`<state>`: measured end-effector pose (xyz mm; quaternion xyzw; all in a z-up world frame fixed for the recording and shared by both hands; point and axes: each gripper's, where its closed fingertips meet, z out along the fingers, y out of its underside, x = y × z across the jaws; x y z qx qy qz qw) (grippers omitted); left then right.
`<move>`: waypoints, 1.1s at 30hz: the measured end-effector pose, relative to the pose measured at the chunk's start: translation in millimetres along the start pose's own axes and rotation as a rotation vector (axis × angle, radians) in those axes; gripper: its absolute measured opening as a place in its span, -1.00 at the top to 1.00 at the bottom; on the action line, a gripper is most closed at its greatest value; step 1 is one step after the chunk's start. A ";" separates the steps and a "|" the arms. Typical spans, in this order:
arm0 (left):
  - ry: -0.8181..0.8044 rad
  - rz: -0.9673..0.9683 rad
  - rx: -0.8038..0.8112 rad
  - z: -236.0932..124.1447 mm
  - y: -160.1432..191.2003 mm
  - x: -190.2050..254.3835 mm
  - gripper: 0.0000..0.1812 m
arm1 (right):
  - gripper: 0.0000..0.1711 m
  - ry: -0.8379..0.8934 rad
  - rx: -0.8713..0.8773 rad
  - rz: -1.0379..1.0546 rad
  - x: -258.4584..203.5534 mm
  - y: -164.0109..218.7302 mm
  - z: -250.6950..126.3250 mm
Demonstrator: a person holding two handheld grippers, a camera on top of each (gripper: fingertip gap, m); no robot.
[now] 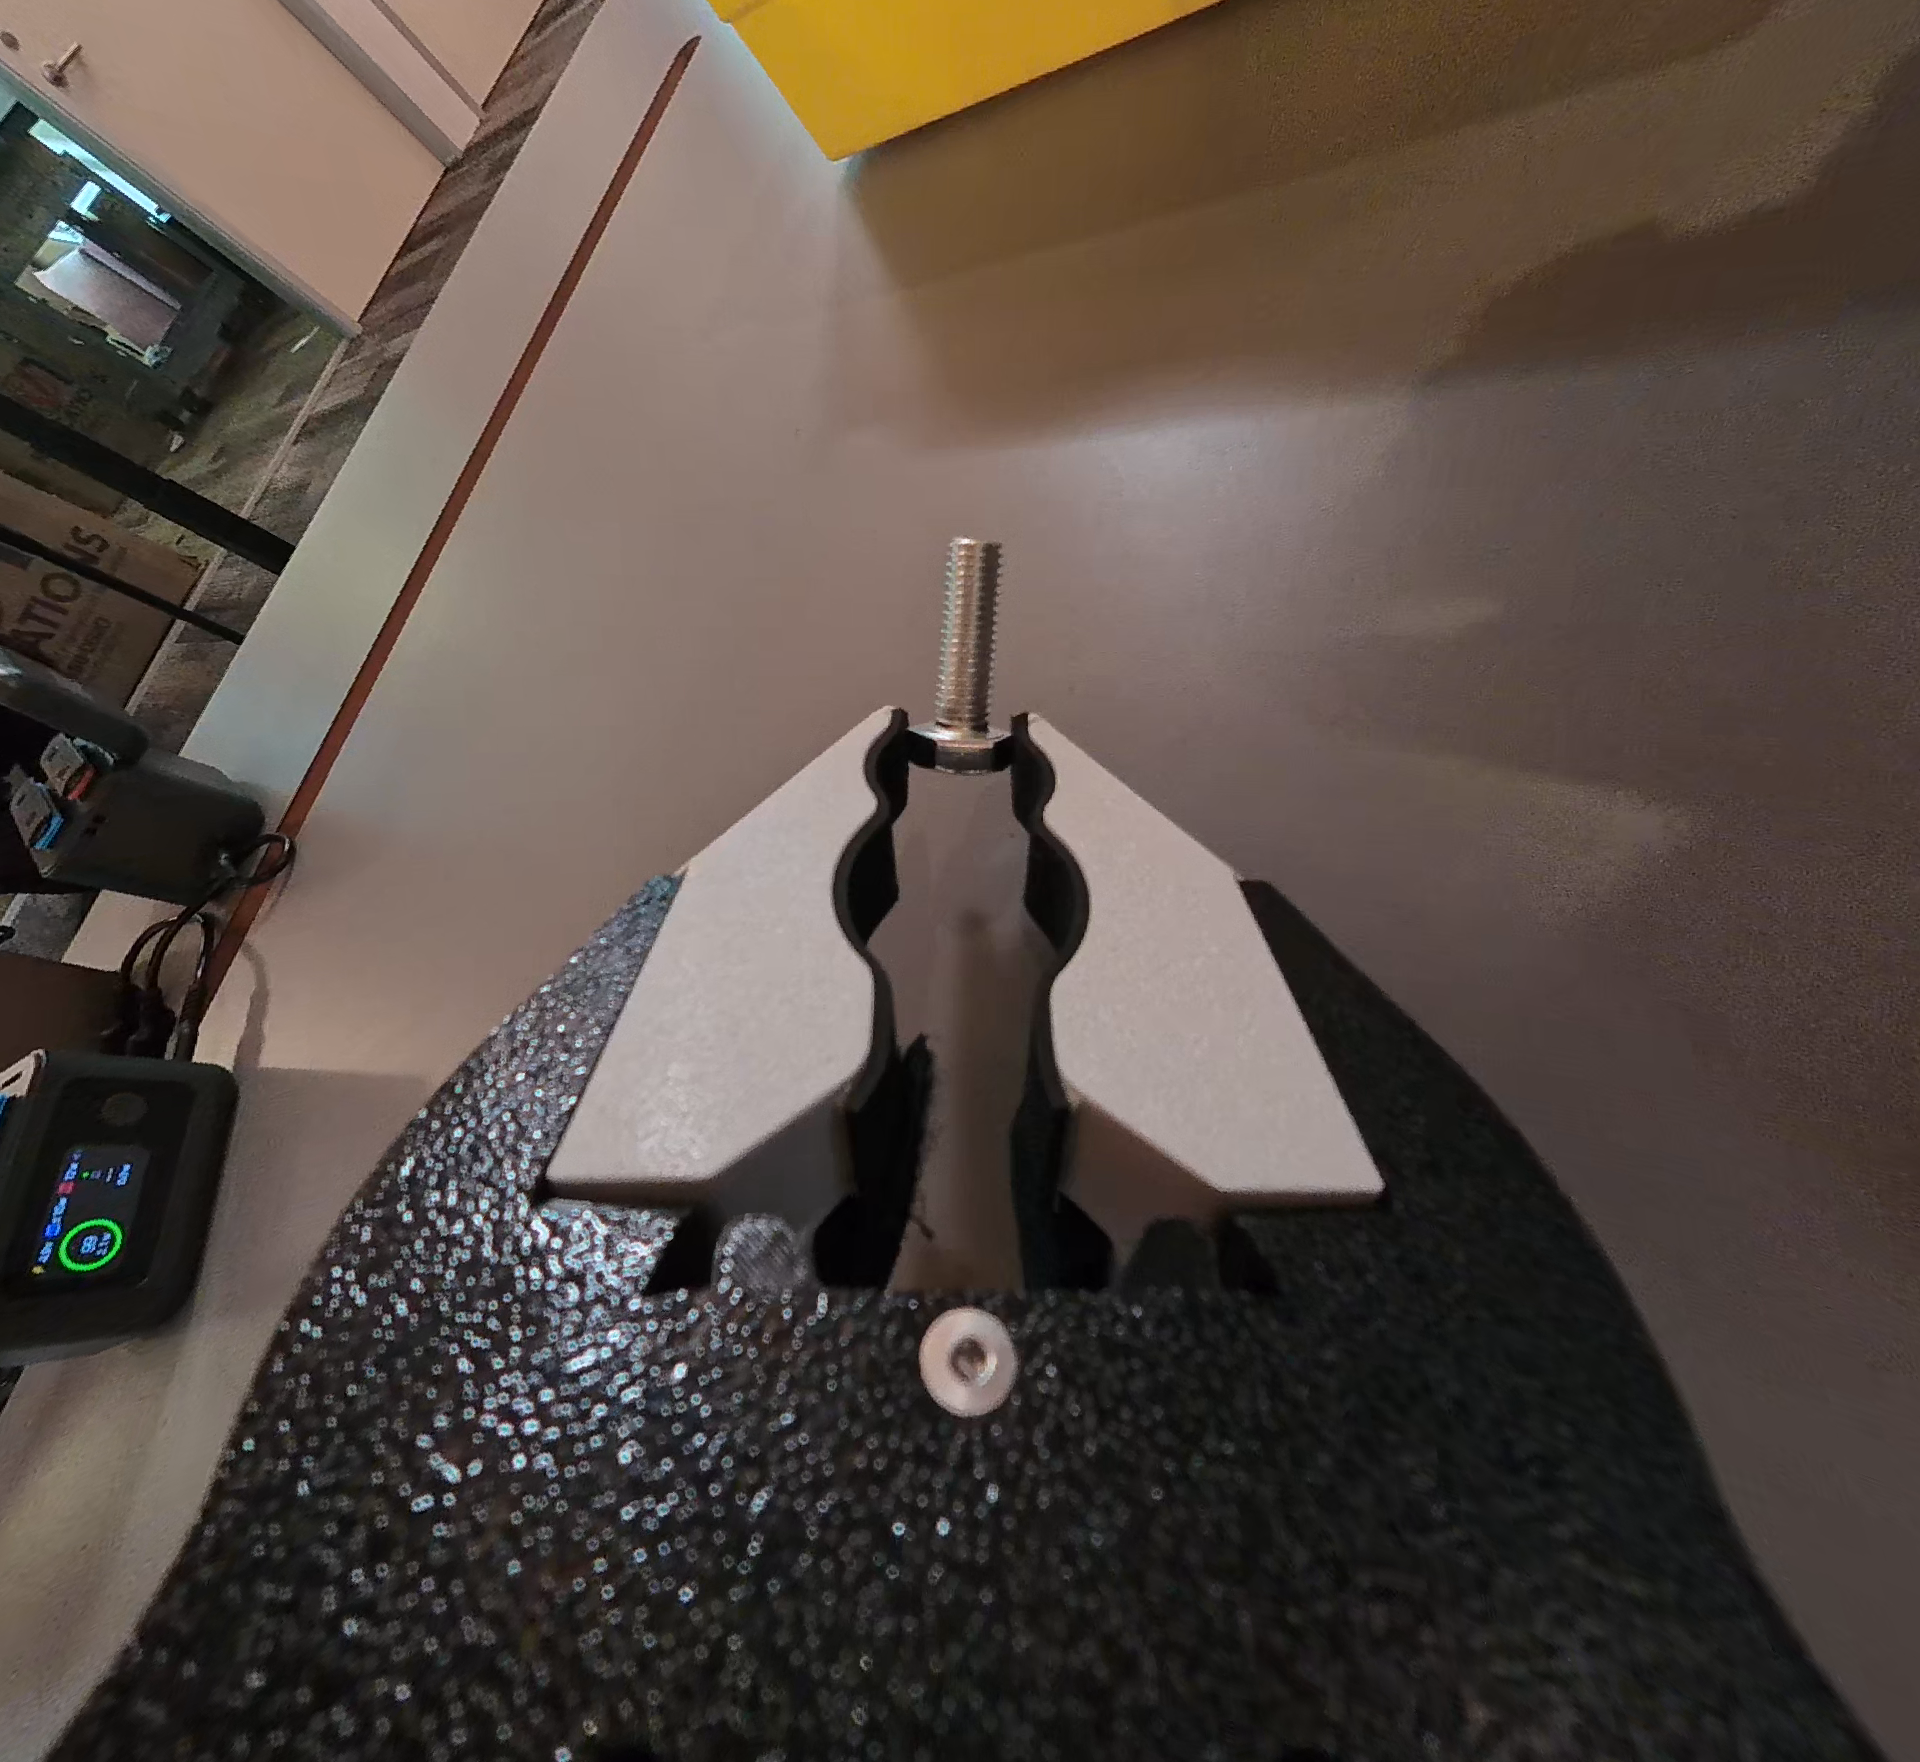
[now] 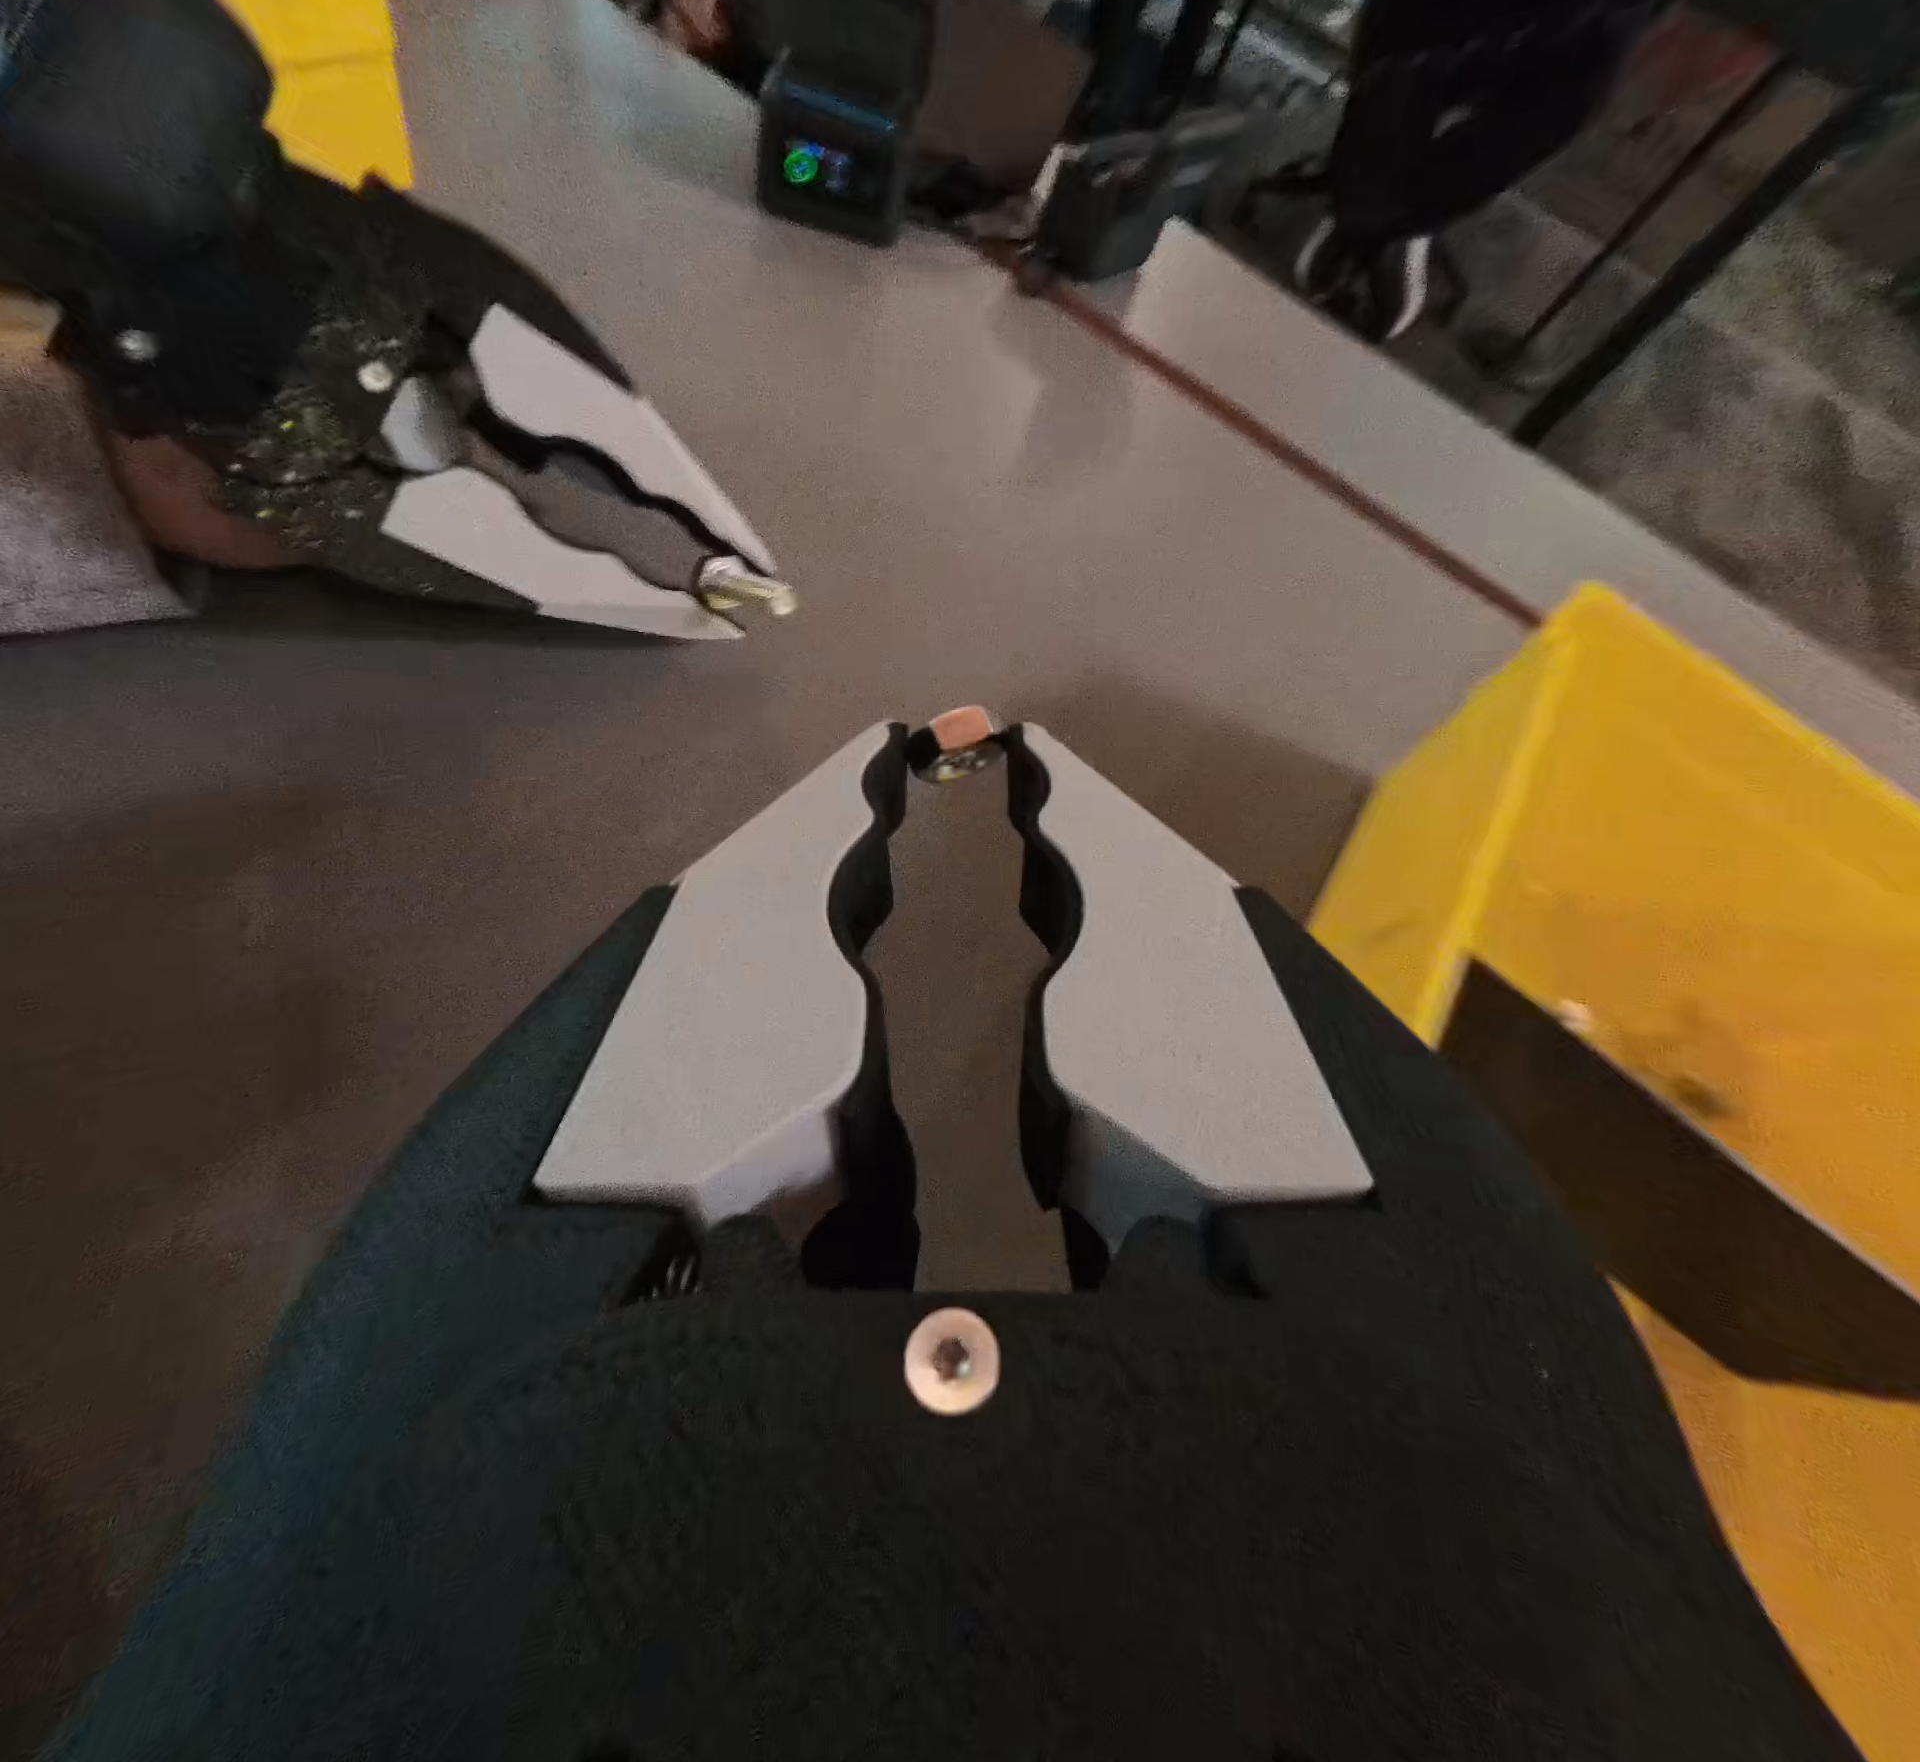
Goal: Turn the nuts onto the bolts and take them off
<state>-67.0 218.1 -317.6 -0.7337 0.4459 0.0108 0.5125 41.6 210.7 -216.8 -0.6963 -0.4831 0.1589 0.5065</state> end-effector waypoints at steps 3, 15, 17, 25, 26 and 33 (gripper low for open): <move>0.001 -0.002 -0.001 -0.1 0.1 0.1 0.80 | 0.79 0.128 -0.138 0.046 69.3 19.0 -42.8; 0.014 0.001 0.002 -0.1 -1.3 2.8 0.80 | 0.79 -0.112 -0.977 0.195 116.7 187.4 -64.5; 0.015 0.001 0.002 -0.2 -1.3 3.0 0.80 | 0.80 -0.135 -1.044 0.196 116.5 195.4 -63.9; 0.018 -0.001 0.002 -0.1 -1.2 3.0 0.80 | 0.71 -0.111 -1.064 0.203 116.9 197.5 -58.5; 0.019 -0.001 0.002 -0.1 -1.1 3.0 0.80 | 0.68 -0.101 -1.062 0.201 117.3 195.8 -59.9; 0.017 -0.001 0.019 -0.4 -4.3 3.2 0.81 | 0.63 0.121 -0.411 -0.017 102.6 49.8 -45.2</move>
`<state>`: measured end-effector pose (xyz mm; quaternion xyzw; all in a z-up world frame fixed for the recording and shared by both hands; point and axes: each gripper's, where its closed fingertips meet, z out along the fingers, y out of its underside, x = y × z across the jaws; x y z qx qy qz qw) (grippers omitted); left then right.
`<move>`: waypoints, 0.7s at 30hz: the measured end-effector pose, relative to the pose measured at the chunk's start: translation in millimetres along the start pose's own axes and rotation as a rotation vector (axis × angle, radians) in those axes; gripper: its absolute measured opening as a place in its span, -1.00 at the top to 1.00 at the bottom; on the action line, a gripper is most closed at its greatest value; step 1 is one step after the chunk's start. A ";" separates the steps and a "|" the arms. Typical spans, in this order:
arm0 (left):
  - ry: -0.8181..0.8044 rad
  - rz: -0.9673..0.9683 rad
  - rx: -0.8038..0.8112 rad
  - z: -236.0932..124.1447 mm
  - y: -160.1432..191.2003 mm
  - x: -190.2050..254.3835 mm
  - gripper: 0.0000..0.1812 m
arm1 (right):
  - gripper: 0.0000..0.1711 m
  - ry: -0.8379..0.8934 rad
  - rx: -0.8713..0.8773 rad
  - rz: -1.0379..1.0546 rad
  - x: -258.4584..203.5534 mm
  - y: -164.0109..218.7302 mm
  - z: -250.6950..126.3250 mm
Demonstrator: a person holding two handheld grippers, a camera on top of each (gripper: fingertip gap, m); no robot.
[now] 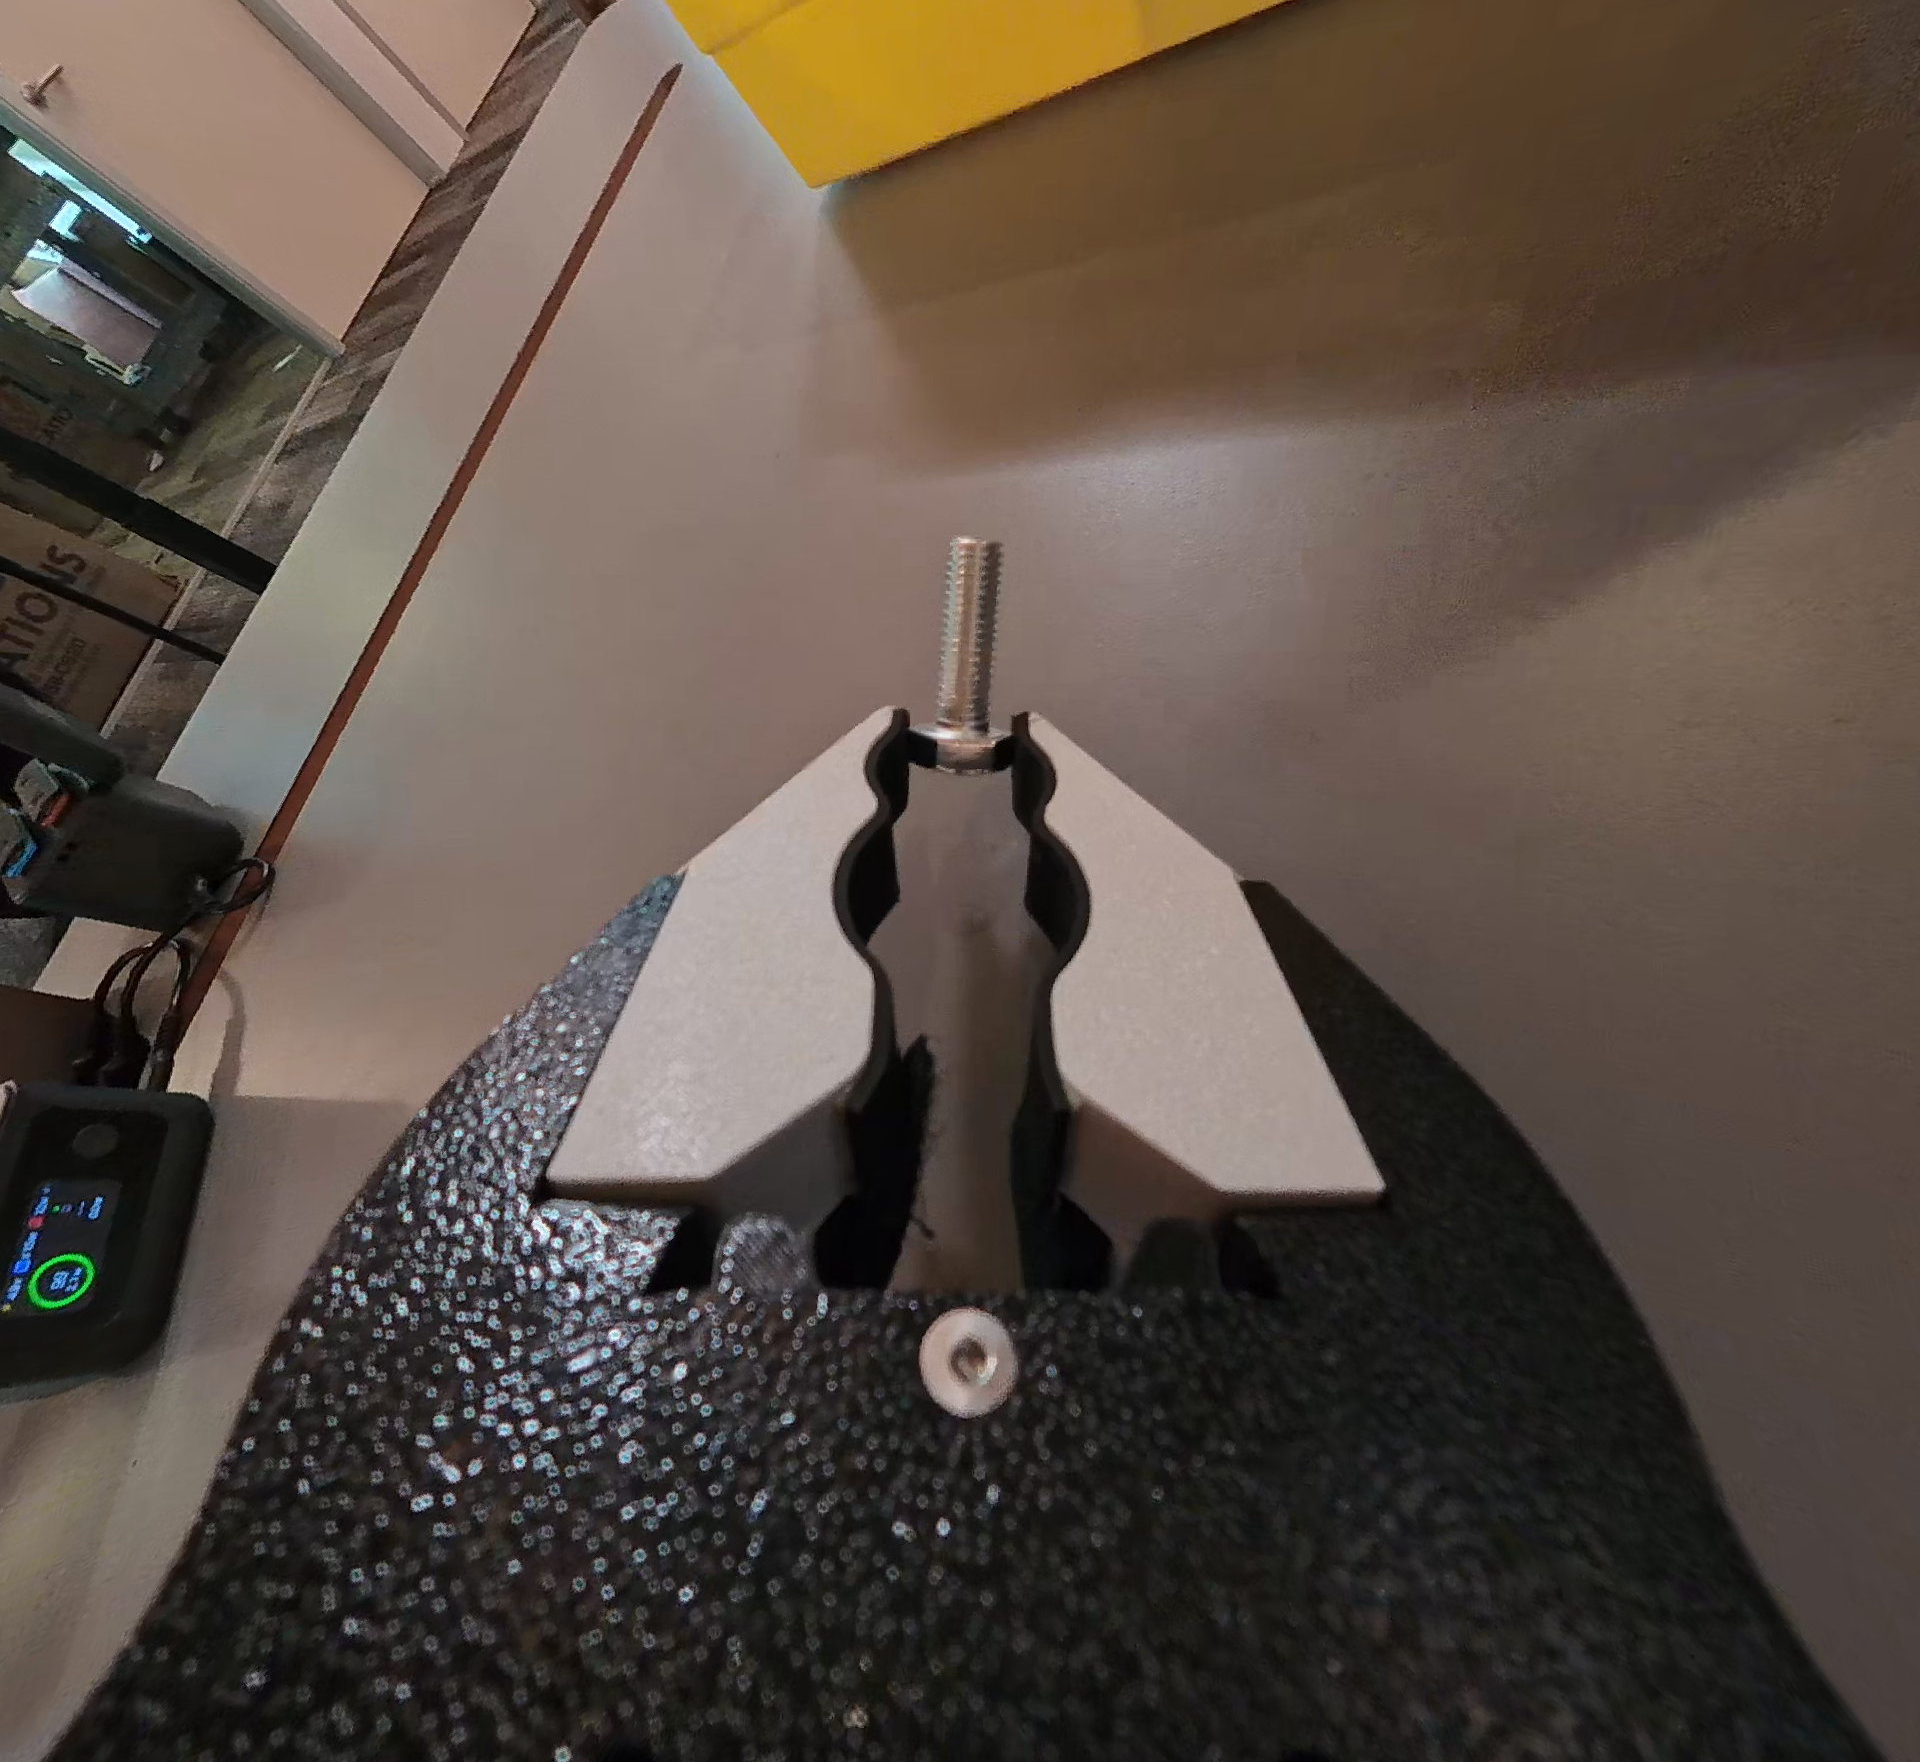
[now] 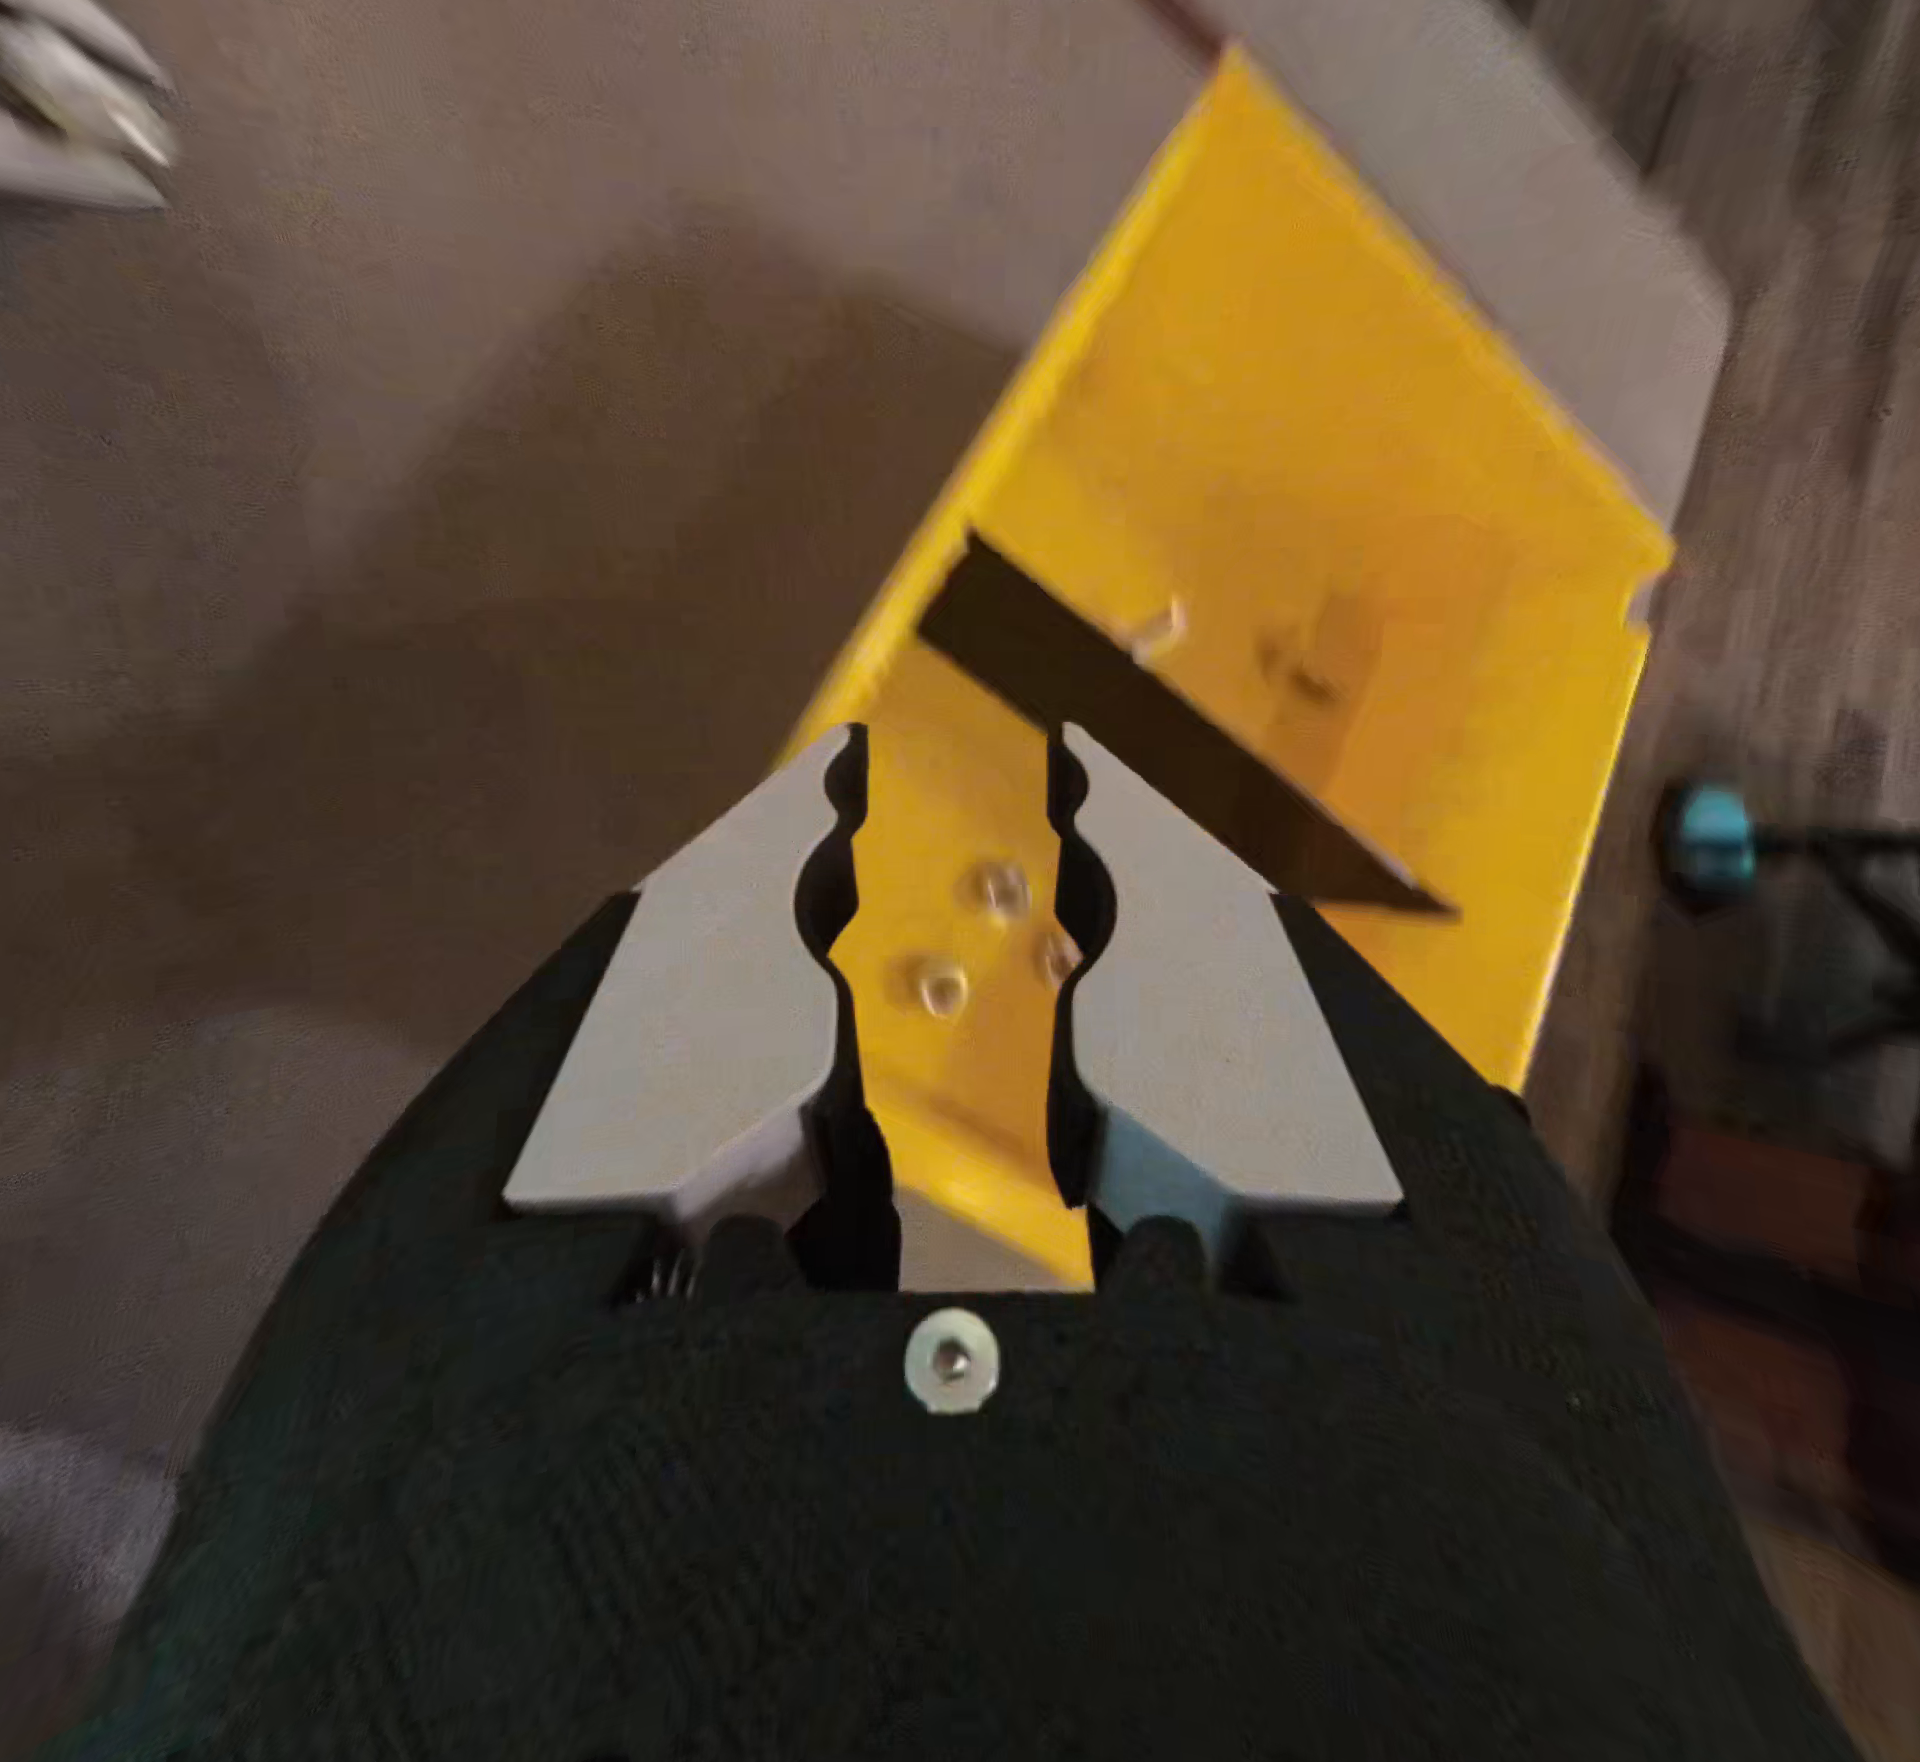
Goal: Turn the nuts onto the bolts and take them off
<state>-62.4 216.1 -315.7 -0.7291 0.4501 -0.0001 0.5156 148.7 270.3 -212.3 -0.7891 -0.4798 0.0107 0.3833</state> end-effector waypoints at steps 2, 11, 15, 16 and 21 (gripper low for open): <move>0.000 -0.021 0.045 -2.3 -7.8 -0.4 0.81 | 0.63 -0.058 0.372 -0.053 -40.9 -68.7 -15.3; 0.015 -0.092 0.238 -18.1 -34.6 -3.8 0.81 | 0.56 -0.384 0.819 0.198 -163.1 -125.8 41.2; 0.025 -0.087 0.264 -19.7 -37.7 -3.0 0.80 | 0.60 -0.480 0.744 0.244 -182.9 -121.7 63.3; 0.026 -0.089 0.269 -20.1 -38.3 -3.0 0.81 | 0.64 -0.477 0.732 0.240 -183.6 -121.0 66.3; 0.030 -0.075 0.285 -21.1 -40.6 -1.7 0.80 | 0.81 -0.486 0.713 0.217 -184.5 -120.4 65.0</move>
